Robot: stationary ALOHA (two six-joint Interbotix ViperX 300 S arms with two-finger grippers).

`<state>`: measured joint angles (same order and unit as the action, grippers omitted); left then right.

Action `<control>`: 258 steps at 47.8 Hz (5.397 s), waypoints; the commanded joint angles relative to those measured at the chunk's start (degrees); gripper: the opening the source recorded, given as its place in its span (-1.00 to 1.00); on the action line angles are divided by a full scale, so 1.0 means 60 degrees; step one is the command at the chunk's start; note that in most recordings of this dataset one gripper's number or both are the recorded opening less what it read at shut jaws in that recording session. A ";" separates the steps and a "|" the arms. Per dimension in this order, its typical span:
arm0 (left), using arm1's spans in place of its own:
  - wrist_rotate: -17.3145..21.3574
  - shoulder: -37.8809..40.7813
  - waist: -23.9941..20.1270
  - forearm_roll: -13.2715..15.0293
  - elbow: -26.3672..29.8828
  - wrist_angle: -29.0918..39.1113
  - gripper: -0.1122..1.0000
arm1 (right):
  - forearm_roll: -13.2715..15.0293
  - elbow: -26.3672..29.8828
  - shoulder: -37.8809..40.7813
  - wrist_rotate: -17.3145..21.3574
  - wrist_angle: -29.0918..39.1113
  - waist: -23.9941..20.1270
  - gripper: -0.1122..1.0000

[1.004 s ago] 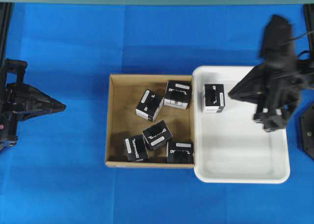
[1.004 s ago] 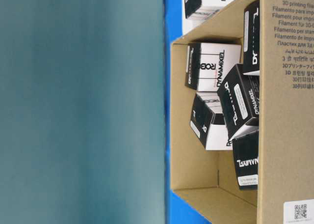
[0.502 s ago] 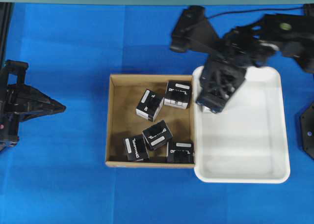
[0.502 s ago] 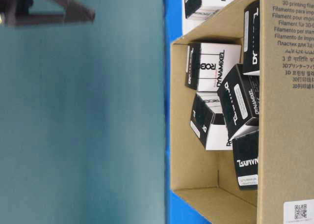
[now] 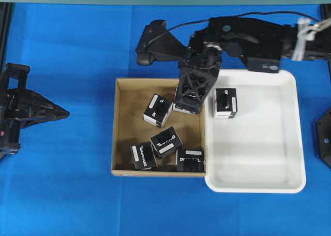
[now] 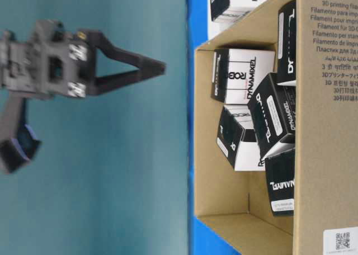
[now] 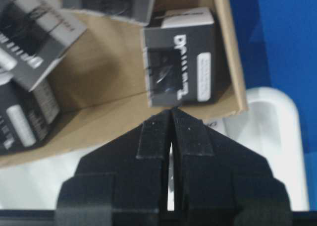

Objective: Pick a box that is randomly placed inside the cardboard box.
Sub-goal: 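Lower the open right gripper over the upper-right DYNAMIXEL box, then close the right gripper on the DYNAMIXEL box, then lift the held box and carry it right into the white tray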

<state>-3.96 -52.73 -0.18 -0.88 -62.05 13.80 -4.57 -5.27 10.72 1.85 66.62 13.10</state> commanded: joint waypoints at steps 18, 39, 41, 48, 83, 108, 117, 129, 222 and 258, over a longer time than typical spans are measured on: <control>-0.0015 0.0015 0.0029 -0.0015 0.0278 -0.0103 -0.92 | -0.0674 -0.0073 0.0117 -0.0747 -0.0264 0.0103 -0.29; -0.0029 0.0015 0.0029 -0.0015 0.0278 -0.0103 -0.92 | -0.0674 -0.0747 0.0190 -0.1172 -0.2227 0.0161 0.98; -0.0029 0.0015 0.0029 -0.0015 0.0264 -0.0103 -0.92 | -0.0674 -0.0894 0.0205 -0.1157 -0.2285 0.0161 0.98; -0.0029 0.0029 0.0029 -0.0015 0.0278 -0.0103 -0.92 | -0.0615 -0.1318 0.0220 -0.1157 -0.2344 0.0161 0.99; -0.0029 0.0059 0.0029 -0.0015 0.0264 -0.0103 -0.92 | 0.0029 -0.1318 0.0835 -0.1201 -0.2373 0.0176 0.99; -0.0015 0.0059 0.0015 -0.0015 0.0264 -0.0103 -0.92 | 0.0117 -0.1304 0.1274 -0.1143 -0.2534 -0.0073 0.99; -0.0015 0.0059 0.0015 -0.0015 0.0234 -0.0117 -0.92 | 0.0073 -0.1113 0.1348 -0.1084 -0.2432 -0.0425 0.99; -0.0015 0.0059 0.0015 -0.0015 0.0220 -0.0117 -0.92 | 0.0088 -0.0820 0.1450 -0.0762 -0.2388 -0.0557 0.99; -0.0029 0.0044 0.0000 -0.0015 0.0205 -0.0103 -0.92 | 0.0132 -0.1143 -0.3032 -0.1069 0.1523 0.0410 0.27; -0.0029 0.0000 0.0015 -0.0015 0.0220 -0.0117 -0.92 | 0.0542 -0.5698 -0.4863 -0.2534 -0.0952 0.0659 0.27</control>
<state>-4.04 -52.91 -0.09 -0.79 -61.96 13.62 -1.41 -38.58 -18.54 -13.10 62.84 17.23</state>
